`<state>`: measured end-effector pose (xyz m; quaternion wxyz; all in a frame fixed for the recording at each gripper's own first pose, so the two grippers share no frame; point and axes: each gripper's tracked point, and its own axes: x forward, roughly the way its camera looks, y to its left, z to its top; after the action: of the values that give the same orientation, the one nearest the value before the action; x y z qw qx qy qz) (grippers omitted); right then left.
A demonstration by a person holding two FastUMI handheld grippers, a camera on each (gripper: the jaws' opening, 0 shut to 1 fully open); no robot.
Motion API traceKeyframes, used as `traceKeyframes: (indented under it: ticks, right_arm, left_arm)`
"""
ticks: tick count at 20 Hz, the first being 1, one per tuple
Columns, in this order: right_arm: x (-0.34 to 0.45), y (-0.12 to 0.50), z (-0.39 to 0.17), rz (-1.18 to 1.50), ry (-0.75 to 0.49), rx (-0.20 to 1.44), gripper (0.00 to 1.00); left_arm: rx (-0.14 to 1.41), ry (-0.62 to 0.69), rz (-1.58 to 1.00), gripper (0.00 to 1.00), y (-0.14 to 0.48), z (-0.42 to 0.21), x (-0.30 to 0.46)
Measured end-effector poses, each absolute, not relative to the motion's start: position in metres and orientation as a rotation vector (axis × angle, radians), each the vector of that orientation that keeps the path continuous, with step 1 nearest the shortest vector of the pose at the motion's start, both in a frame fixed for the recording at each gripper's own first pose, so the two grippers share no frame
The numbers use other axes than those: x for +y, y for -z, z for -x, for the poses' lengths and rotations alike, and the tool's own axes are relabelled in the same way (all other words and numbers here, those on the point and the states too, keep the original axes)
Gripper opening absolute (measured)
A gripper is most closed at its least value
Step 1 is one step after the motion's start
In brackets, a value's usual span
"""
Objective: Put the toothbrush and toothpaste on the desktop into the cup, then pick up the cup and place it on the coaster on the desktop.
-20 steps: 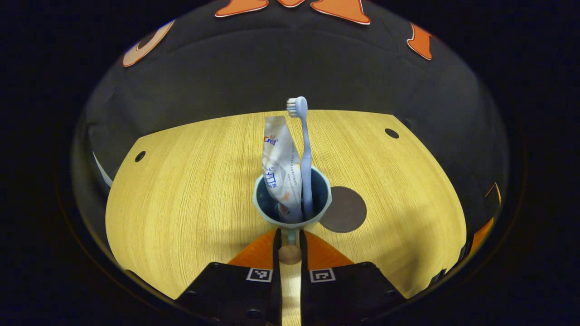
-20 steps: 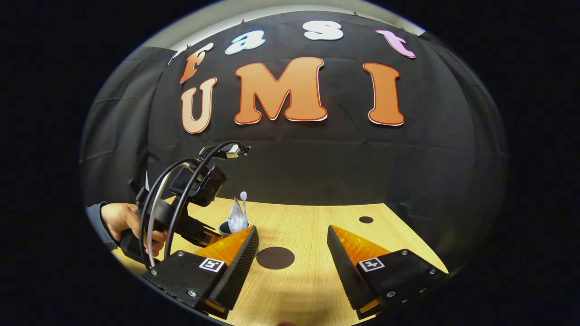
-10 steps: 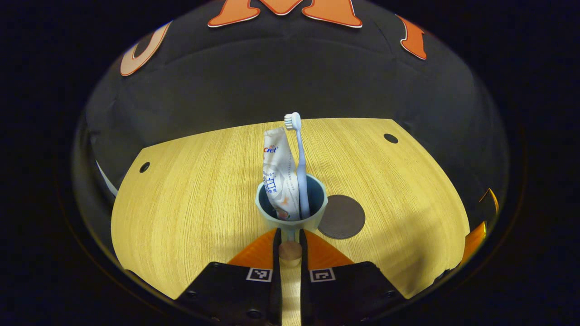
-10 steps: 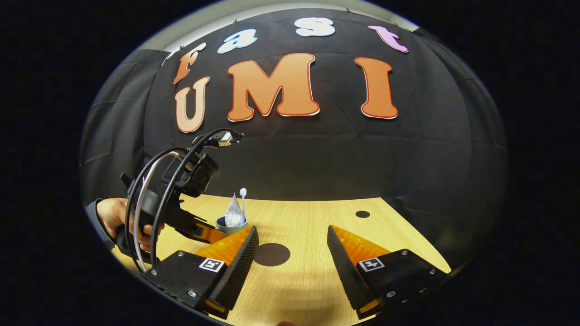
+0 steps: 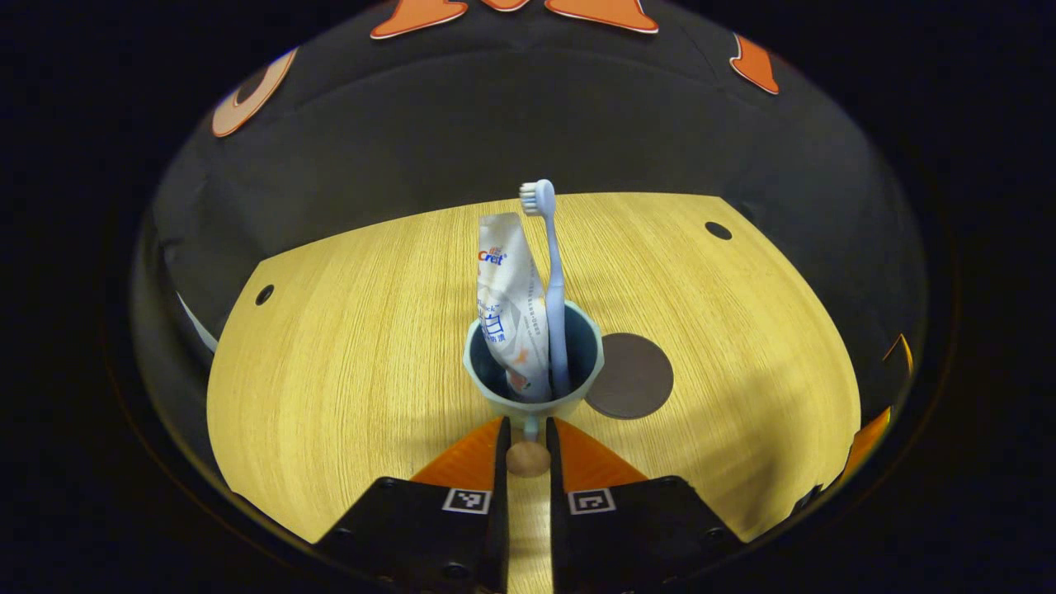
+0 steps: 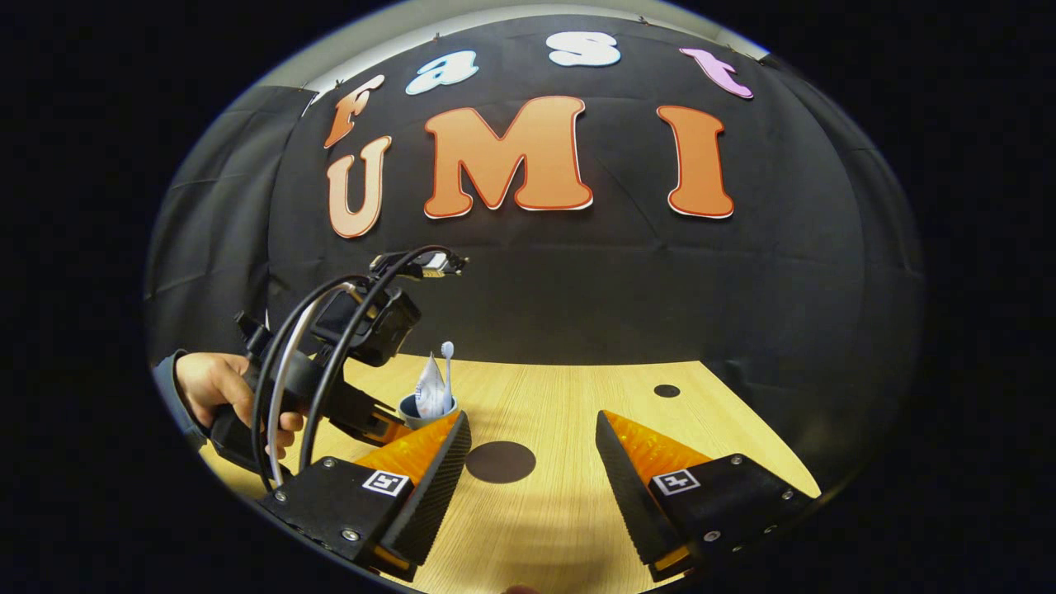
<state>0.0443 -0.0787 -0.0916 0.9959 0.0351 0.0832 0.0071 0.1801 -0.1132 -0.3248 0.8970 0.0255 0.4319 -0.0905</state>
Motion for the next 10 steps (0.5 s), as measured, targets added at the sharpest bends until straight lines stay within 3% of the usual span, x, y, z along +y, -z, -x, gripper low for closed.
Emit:
traceKeyframes:
  ticks: [6, 8, 9, 10]
  right_arm:
    - [-0.093, 0.078, -0.021, -0.044, 0.047, 0.171, 0.92]
    - [-0.095, 0.073, -0.008, -0.04, 0.075, 0.168, 0.92]
    - [-0.096, 0.07, -0.002, -0.029, 0.087, 0.164, 0.92]
    - [-0.096, 0.068, 0.006, -0.015, 0.096, 0.156, 0.92]
  left_arm:
    - [0.899, 0.206, -0.082, 0.27, 0.319, -0.18, -0.117]
    - [0.9, 0.237, -0.088, 0.33, 0.314, -0.179, -0.122]
    - [0.898, 0.241, -0.097, 0.44, 0.311, -0.18, -0.122]
    - [0.89, 0.244, -0.104, 0.41, 0.309, -0.182, -0.122]
